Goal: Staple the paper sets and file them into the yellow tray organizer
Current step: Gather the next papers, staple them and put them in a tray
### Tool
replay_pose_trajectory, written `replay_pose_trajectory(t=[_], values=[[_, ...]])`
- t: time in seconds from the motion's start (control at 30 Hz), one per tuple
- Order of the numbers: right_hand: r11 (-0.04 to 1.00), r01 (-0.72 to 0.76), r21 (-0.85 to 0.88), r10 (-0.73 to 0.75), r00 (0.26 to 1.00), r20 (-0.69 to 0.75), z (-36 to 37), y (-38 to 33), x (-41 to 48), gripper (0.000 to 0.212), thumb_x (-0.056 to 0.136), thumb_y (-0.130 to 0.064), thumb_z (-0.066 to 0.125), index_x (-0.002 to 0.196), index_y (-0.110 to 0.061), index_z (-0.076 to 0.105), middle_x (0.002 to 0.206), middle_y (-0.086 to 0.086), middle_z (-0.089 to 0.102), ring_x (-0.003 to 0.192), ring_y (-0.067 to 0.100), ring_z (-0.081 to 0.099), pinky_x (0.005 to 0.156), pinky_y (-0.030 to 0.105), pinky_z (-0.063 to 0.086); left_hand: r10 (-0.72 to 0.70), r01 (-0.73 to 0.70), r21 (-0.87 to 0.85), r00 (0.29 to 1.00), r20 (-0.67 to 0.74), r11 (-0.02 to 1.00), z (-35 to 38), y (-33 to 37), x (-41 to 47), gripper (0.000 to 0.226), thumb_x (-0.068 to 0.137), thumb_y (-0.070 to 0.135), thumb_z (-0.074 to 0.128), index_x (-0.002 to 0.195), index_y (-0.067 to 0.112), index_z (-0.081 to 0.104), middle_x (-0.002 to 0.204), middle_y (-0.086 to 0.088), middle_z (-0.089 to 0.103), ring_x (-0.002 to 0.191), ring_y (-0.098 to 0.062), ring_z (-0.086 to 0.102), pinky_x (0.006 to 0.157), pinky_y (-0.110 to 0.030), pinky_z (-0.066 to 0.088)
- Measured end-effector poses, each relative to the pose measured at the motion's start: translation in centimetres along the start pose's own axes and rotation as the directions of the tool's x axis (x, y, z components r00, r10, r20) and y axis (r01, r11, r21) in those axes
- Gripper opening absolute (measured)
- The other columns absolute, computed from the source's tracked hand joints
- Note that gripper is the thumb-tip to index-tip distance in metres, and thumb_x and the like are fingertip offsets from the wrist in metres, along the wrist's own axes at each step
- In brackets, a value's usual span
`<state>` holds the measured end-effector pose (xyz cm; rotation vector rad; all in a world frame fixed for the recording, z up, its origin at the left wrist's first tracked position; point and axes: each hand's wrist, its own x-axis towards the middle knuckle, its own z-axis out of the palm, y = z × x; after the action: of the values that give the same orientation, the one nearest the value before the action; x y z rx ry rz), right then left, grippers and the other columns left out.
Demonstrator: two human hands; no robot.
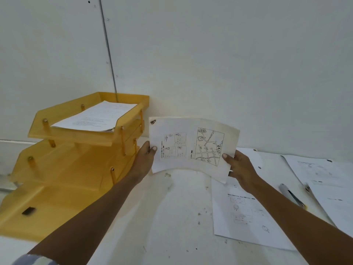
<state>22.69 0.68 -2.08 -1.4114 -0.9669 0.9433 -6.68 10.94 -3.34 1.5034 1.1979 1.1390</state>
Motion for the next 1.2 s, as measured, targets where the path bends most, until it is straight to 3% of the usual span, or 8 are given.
replay_pose_trajectory(t=[0.13, 0.3, 0.47, 0.63, 0.77, 0.87, 1.07, 1.2], values=[[0.996, -0.043, -0.084, 0.044, 0.999, 0.011, 0.1, 0.1, -0.3, 0.025, 0.1, -0.016, 0.057, 0.124, -0.018, 0.063, 0.118, 0.007, 0.071, 0.105, 0.03, 0.068, 0.082, 0.05, 0.059, -0.041, 0.038, 0.07, 0.998, 0.043, 0.997, -0.4, -0.4, -0.1, 0.019, 0.109, 0.016, 0.041, 0.123, 0.022, 0.052, 0.127, -0.003, 0.066, 0.118, -0.027, 0.063, 0.097, -0.051, 0.056], [0.987, -0.124, -0.101, 0.124, 0.992, 0.001, -0.7, -1.5, 0.1, 0.027, 0.097, -0.018, 0.062, 0.123, -0.013, 0.06, 0.115, 0.011, 0.071, 0.101, 0.032, 0.069, 0.08, 0.048, 0.059, 0.107, -0.107, 0.215, 0.994, 0.011, 0.971, -1.5, 1.7, 0.9, 0.019, 0.108, 0.01, 0.042, 0.12, 0.013, 0.057, 0.12, -0.006, 0.066, 0.111, -0.028, 0.062, 0.086, -0.036, 0.051], [0.966, 0.053, -0.252, -0.1, 0.98, -0.175, -1.2, -5.8, 0.7, 0.101, 0.077, -0.051, 0.078, 0.153, -0.014, 0.022, 0.147, 0.014, 0.048, 0.129, 0.027, 0.052, 0.11, 0.043, 0.041, 0.129, -0.22, 0.509, 0.969, 0.209, 0.832, -3.8, 7.4, 2.9, 0.022, 0.108, 0.017, 0.043, 0.12, 0.005, 0.057, 0.112, -0.011, 0.063, 0.104, -0.028, 0.059, 0.084, -0.039, 0.047], [0.64, 0.194, -0.743, -0.273, 0.962, 0.017, 0.4, -12.5, 0.4, 0.1, 0.072, -0.069, 0.071, 0.152, -0.025, 0.032, 0.153, 0.007, 0.042, 0.138, 0.026, 0.043, 0.111, 0.051, 0.031, 0.082, -0.362, 0.674, 0.908, 0.41, 0.644, -4.6, 12.7, 4.1, 0.018, 0.107, 0.014, 0.048, 0.107, -0.002, 0.054, 0.095, -0.008, 0.053, 0.089, -0.023, 0.05, 0.079, -0.036, 0.041], [0.888, 0.135, -0.439, 0.04, 0.929, 0.368, 2.9, -13.4, -1.5, 0.082, 0.072, -0.074, 0.061, 0.137, -0.024, 0.056, 0.131, 0.003, 0.065, 0.108, 0.025, 0.068, 0.092, 0.044, 0.055, -0.011, -0.449, 0.759, 0.858, 0.514, 0.472, -3.7, 14.5, 3.7, 0.02, 0.106, 0.015, 0.05, 0.087, 0.01, 0.046, 0.083, -0.001, 0.046, 0.081, -0.02, 0.044, 0.072, -0.034, 0.035], [0.957, 0.043, -0.286, 0.109, 0.862, 0.494, 3.8, -11.4, -2.6, 0.077, 0.077, -0.076, 0.051, 0.125, -0.019, 0.065, 0.117, 0.008, 0.073, 0.103, 0.031, 0.071, 0.085, 0.044, 0.058, -0.089, -0.484, 0.779, 0.825, 0.558, 0.4, -2.8, 14.3, 3.2, 0.025, 0.105, 0.016, 0.051, 0.082, 0.013, 0.041, 0.079, 0.001, 0.043, 0.078, -0.021, 0.043, 0.066, -0.033, 0.032], [0.967, -0.073, -0.243, 0.172, 0.893, 0.415, 4.7, -5.8, -2.4, 0.033, 0.088, -0.026, 0.073, 0.117, -0.011, 0.068, 0.107, 0.006, 0.077, 0.096, 0.023, 0.074, 0.091, 0.042, 0.058, -0.164, -0.47, 0.739, 0.78, 0.603, 0.482, -2.1, 11.6, 2.0, 0.017, 0.105, 0.022, 0.053, 0.111, 0.007, 0.057, 0.106, -0.005, 0.062, 0.101, -0.025, 0.058, 0.086, -0.039, 0.044], [0.972, -0.205, -0.117, 0.234, 0.894, 0.381, 3.5, -3.4, -2.0, 0.036, 0.087, -0.02, 0.073, 0.119, -0.004, 0.067, 0.109, 0.011, 0.076, 0.101, 0.029, 0.073, 0.091, 0.043, 0.057, -0.046, -0.258, 0.606, 0.897, 0.439, 0.752, -2.5, 9.3, 1.1, 0.041, 0.094, 0.046, 0.067, 0.128, 0.024, 0.059, 0.118, 0.002, 0.067, 0.111, -0.017, 0.064, 0.091, -0.033, 0.052]])
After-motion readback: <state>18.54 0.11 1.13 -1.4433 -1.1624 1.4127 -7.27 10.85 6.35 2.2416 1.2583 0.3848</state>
